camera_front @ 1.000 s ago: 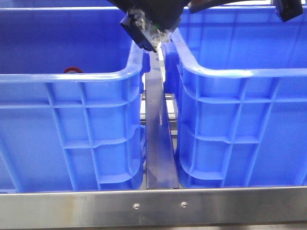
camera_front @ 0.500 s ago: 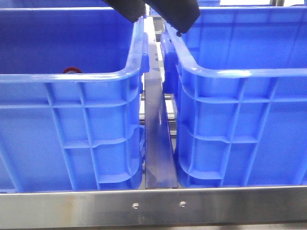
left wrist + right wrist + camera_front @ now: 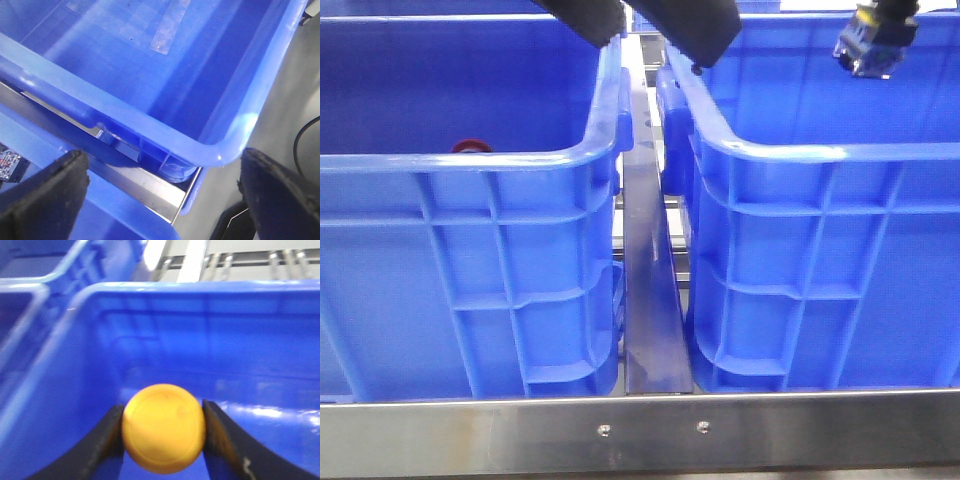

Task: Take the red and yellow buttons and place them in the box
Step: 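Grasp the yellow button with the right gripper and open the left, then lower the yellow button into the empty bin with the right gripper, release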

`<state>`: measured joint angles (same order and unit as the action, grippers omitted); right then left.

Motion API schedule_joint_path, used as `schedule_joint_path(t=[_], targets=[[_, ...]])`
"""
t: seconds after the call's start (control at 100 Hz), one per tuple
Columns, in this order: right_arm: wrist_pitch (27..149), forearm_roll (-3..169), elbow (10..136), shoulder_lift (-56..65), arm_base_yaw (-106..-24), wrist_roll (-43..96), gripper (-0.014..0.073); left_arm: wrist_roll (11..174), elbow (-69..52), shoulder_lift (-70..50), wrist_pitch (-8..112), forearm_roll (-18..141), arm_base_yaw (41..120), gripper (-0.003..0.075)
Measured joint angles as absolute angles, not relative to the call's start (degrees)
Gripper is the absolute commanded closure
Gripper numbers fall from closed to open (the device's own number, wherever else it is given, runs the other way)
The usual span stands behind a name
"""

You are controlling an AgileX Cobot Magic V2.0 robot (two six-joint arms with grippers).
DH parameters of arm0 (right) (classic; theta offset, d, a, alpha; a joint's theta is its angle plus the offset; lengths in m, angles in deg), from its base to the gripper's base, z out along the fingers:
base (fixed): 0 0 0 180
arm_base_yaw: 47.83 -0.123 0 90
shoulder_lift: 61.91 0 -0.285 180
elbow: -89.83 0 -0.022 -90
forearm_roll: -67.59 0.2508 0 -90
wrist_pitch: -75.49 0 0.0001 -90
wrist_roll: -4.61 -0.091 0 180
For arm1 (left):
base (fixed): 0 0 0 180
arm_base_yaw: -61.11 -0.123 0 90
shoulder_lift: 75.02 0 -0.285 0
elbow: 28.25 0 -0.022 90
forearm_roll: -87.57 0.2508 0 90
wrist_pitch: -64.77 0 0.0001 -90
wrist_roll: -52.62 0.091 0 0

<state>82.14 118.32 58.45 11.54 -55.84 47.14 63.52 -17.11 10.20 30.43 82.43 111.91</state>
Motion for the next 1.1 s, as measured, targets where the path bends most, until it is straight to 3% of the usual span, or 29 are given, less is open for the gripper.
schedule_joint_path(t=[0.19, 0.66, 1.1], targets=[[73.30, 118.71, 58.60, 19.94, -55.99, 47.80, 0.0473, 63.56, -17.11, 10.20, 30.32, 82.43, 111.91, 0.0144], [71.08, 118.93, 72.07, 39.90, -56.46, 48.02, 0.0473, 63.56, -17.11, 10.20, 30.11, 82.43, 111.91, 0.0144], [69.56, 119.01, 76.12, 47.12, -56.46, 48.02, 0.0473, 63.56, -17.11, 10.20, 30.11, 82.43, 111.91, 0.0144]])
